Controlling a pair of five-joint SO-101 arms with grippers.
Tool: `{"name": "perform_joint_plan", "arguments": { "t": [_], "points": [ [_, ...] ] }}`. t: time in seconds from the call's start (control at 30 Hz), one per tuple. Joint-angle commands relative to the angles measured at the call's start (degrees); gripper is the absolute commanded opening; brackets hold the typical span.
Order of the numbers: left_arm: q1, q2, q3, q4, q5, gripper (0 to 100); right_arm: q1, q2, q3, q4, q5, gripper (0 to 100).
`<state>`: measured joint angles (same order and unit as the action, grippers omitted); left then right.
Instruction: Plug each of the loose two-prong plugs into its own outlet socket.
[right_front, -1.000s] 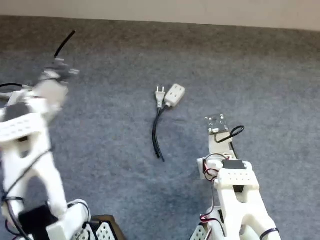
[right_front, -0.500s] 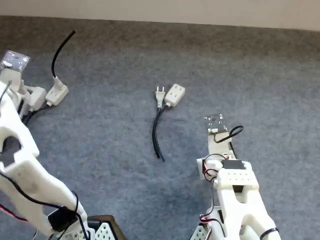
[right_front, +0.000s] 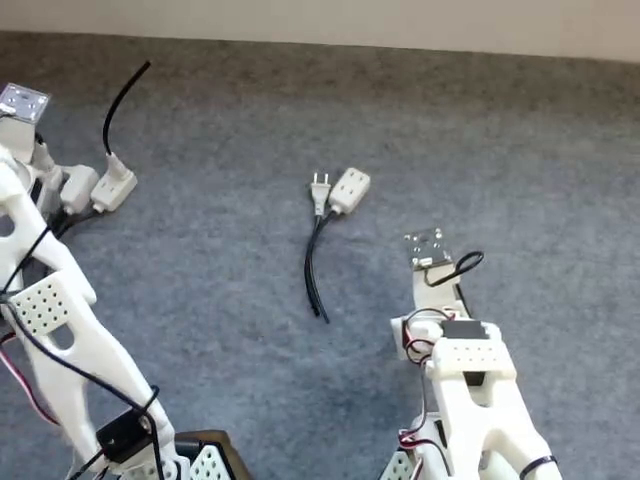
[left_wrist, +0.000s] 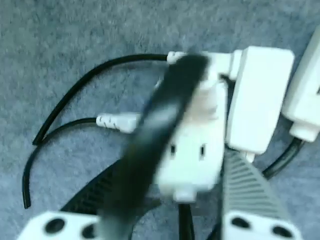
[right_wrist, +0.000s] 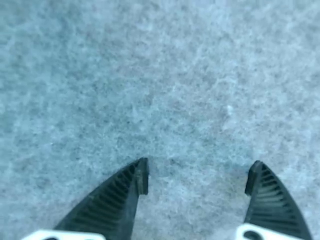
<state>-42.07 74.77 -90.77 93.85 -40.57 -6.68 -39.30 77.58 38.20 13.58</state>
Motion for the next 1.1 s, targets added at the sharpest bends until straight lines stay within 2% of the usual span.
{"name": "perform_joint_plan", "arguments": {
  "t": [0.0,0.13,0.37,0.57,0.7,0.87,1.07],
  "points": [
    [0.5,-1.8,-4.4,4.4,1.6,37,-1.0,-1.0,0.1,-0.7,0.6,31.0],
    [0.6,-7.2,-4.3,4.6,6.4,37,-1.0,-1.0,0.2,-0.7,0.6,31.0],
    [2.8,-17.4,-3.9,6.9,7.5,37,-1.0,-1.0,0.2,-0.7,0.7,31.0],
    [6.6,-24.4,-4.0,6.9,13.5,30,-1.4,-1.0,0.2,-0.7,0.8,31.0],
    [12.0,-28.0,-4.3,6.9,13.5,24,-1.4,-1.0,0.2,-0.7,0.8,31.0],
    [19.2,-33.0,-3.1,7.1,13.9,24,-1.3,-1.0,0.2,-0.7,0.8,31.0],
    [31.8,-33.3,10.0,7.2,16.4,24,-1.0,-1.0,0.2,-0.7,0.6,31.0]
  ]
}}
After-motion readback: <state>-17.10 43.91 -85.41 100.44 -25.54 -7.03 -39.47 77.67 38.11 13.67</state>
